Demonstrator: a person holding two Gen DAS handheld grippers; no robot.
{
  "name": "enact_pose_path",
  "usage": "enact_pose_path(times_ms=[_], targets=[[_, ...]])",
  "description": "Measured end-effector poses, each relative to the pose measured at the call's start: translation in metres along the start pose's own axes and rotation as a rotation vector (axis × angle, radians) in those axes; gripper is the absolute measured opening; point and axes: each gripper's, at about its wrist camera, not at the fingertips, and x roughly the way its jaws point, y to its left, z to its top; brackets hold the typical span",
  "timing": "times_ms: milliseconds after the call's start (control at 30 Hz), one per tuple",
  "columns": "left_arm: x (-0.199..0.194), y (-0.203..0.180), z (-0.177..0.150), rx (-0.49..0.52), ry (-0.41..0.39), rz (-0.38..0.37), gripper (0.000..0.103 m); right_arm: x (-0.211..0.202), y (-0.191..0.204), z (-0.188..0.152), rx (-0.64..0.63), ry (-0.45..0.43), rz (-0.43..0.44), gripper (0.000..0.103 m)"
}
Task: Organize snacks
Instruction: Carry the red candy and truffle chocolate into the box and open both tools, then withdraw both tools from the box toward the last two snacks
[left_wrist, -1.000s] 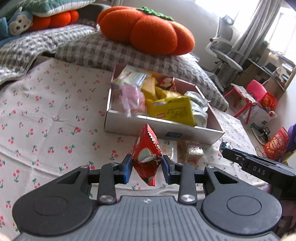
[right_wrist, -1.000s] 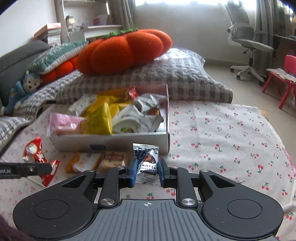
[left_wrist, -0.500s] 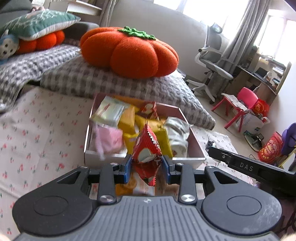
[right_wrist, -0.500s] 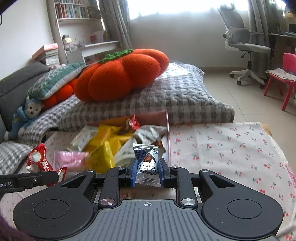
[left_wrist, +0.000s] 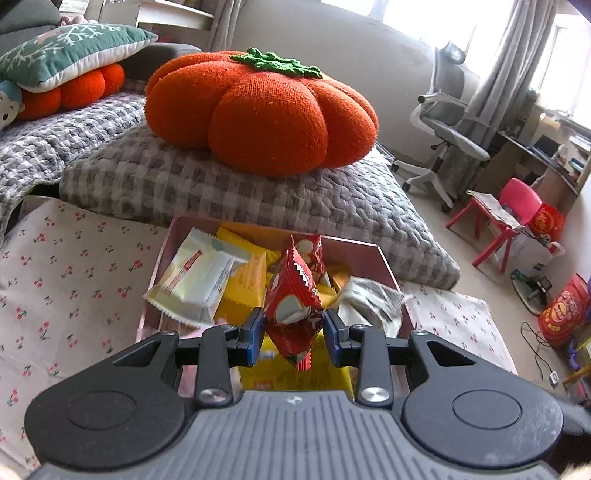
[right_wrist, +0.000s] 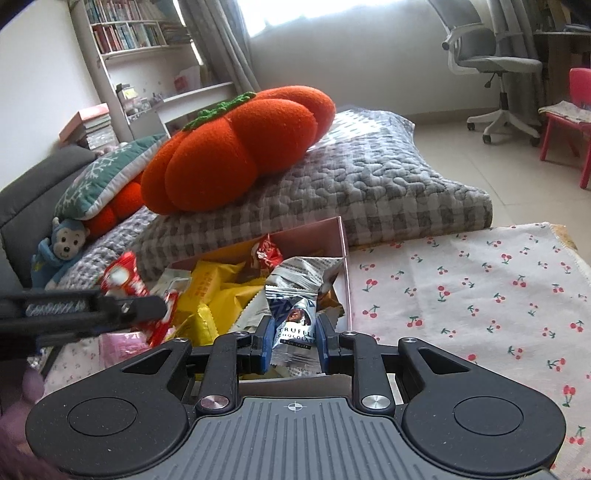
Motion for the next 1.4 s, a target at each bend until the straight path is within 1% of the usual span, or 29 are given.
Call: enact_pose_path(times_ms=[200,467,500,533,600,633,667,733,867,933,1067,1133,1267,1400], targets=[[0.016,-0.004,0.007,0.010,0.008,0.036,0.031,0.008,-0.007,-0.002,0.018,0.012,-0.003,0.023],[0.027,-0.004,0.013,0.031,0.002,0.081,0.032,0.009,-0.010,-0.002,0.027,0.012,-0.009,0.023],[0.028,-0.004,0.014,0.031,0.006,0.081,0.032,0.009,-0.010,-0.002,0.025,0.012,-0.008,0.024],[0.029,-0.003,0.014,0.034,0.016,0.081,0.032,0.008,-0.010,-0.002,0.022,0.012,-0.006,0.028],[0.030,-0.002,0.014,0.037,0.034,0.089,0.037,0.007,-0.009,-0.003,0.022,0.005,-0.008,0.028],[0.029,-0.002,0.014,0.040,0.033,0.093,0.045,0.007,-0.009,-0.003,0.024,0.007,-0.006,0.028],[0.027,-0.001,0.013,0.046,0.027,0.090,0.051,0.007,-0.009,-0.002,0.026,0.010,-0.005,0.028],[0.023,0.000,0.012,0.052,0.020,0.088,0.055,0.005,-0.008,-0.002,0.028,0.007,-0.006,0.036],[0.018,0.002,0.011,0.054,0.029,0.091,0.061,0.002,-0.005,-0.001,0.027,0.006,-0.009,0.040],[0.013,0.003,0.010,0.054,0.029,0.088,0.063,-0.002,-0.003,-0.001,0.027,0.007,-0.013,0.048],[0.004,0.003,0.008,0.060,0.035,0.077,0.066,-0.011,0.002,0.000,0.015,0.005,-0.015,0.051],[-0.002,0.004,0.005,0.068,0.036,0.069,0.068,-0.017,0.005,0.001,0.009,0.003,-0.018,0.056],[-0.015,0.004,-0.003,0.090,0.036,0.068,0.070,-0.030,0.011,0.001,-0.009,0.000,-0.028,0.061],[-0.029,0.010,-0.013,0.080,0.030,0.059,0.073,-0.041,0.015,-0.002,-0.036,0.004,-0.045,0.067]])
